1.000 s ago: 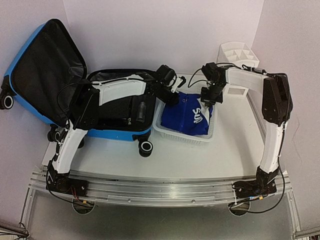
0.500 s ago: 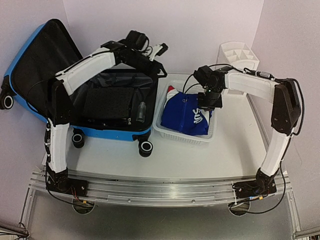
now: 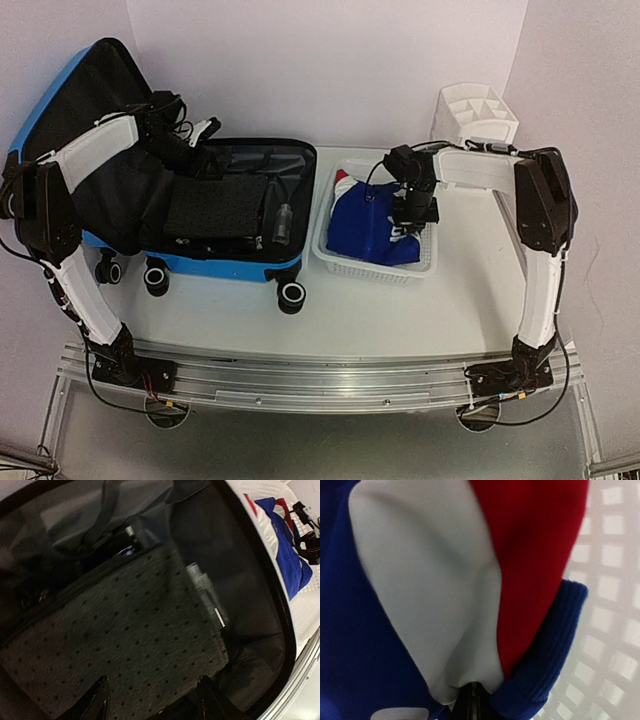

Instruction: Open, take out, and arrange the luggage

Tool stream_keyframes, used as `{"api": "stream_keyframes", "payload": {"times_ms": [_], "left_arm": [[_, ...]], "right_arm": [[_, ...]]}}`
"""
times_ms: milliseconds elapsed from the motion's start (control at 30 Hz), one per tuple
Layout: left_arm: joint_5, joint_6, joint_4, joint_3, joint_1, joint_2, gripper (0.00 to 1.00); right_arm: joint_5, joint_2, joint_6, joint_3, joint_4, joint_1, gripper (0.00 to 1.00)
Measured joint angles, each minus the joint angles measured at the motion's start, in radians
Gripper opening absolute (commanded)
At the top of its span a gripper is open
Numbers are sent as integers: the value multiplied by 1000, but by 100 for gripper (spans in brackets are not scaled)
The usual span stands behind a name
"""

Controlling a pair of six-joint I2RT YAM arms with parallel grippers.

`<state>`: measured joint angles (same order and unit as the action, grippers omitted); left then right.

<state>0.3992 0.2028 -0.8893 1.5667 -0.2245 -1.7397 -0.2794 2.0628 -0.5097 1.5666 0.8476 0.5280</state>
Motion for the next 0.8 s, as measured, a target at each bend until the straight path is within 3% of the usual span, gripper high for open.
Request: {"api": "stream_keyframes", "payload": {"times_ms": [200, 333, 600, 800], "left_arm": [[-3, -75, 61, -159, 102, 122, 59], [-10, -127, 106, -259, 131, 178, 60], [-28, -297, 212, -461, 233, 259, 68], [-4, -403, 275, -514, 260, 270, 72]], "right_arm": [[-13, 0, 100, 54, 5, -57, 0], [-13, 0, 146, 105, 30, -58, 6], [30, -17, 121, 323, 48, 46, 50], [185, 11, 14, 515, -116, 210, 64]]}}
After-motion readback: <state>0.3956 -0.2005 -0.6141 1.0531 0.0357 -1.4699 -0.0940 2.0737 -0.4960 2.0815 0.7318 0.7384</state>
